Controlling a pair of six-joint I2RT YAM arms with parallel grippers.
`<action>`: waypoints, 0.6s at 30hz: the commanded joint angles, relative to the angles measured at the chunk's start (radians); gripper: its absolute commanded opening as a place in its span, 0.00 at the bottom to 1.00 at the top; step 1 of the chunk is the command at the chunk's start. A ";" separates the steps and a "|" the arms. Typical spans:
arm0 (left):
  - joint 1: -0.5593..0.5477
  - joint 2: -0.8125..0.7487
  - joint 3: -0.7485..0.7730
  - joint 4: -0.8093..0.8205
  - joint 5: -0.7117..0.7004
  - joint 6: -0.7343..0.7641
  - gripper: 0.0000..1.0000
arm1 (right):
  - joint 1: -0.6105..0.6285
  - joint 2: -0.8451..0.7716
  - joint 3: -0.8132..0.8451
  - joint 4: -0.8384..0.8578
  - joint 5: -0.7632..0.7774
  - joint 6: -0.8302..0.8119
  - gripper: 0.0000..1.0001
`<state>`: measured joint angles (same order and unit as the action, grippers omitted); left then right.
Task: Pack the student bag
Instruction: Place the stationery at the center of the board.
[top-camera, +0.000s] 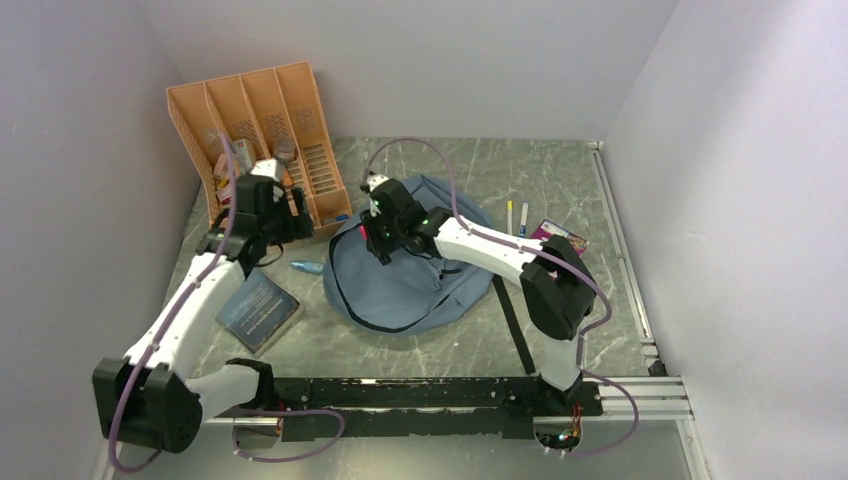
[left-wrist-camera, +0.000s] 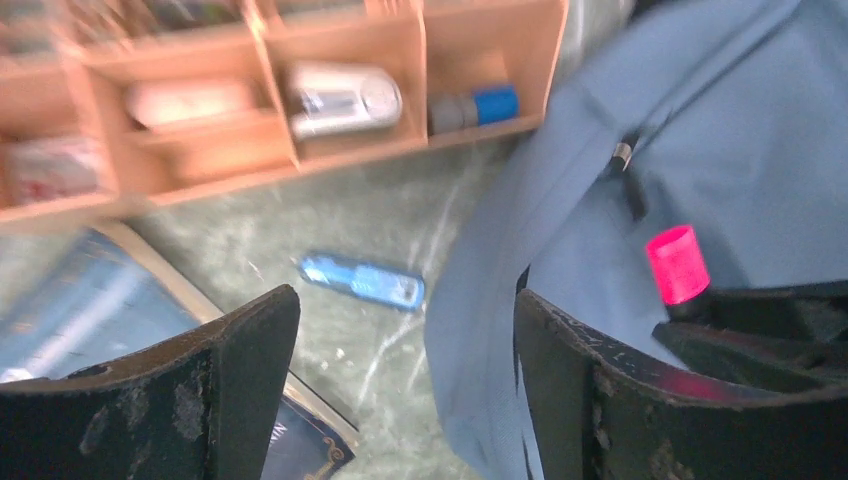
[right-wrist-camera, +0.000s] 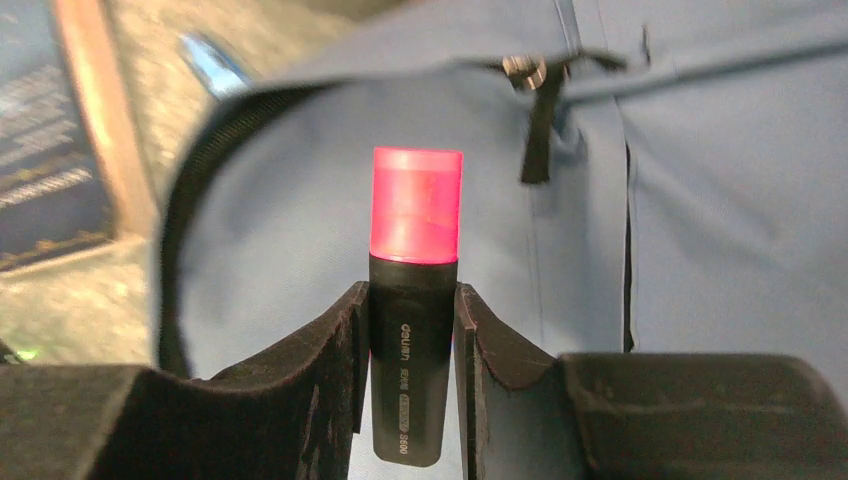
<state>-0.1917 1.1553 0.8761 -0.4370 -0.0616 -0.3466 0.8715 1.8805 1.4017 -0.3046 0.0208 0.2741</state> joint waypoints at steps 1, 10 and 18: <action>0.012 -0.146 0.218 -0.069 -0.241 0.036 0.84 | 0.019 0.016 0.112 0.028 -0.078 -0.036 0.27; 0.012 -0.245 0.376 -0.252 -0.465 -0.004 0.89 | 0.093 0.230 0.436 0.059 -0.218 -0.186 0.27; 0.012 -0.303 0.437 -0.313 -0.498 0.040 0.91 | 0.152 0.449 0.648 0.026 -0.282 -0.429 0.26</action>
<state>-0.1902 0.8822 1.2690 -0.6910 -0.5209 -0.3355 1.0016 2.2501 1.9652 -0.2615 -0.2180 -0.0048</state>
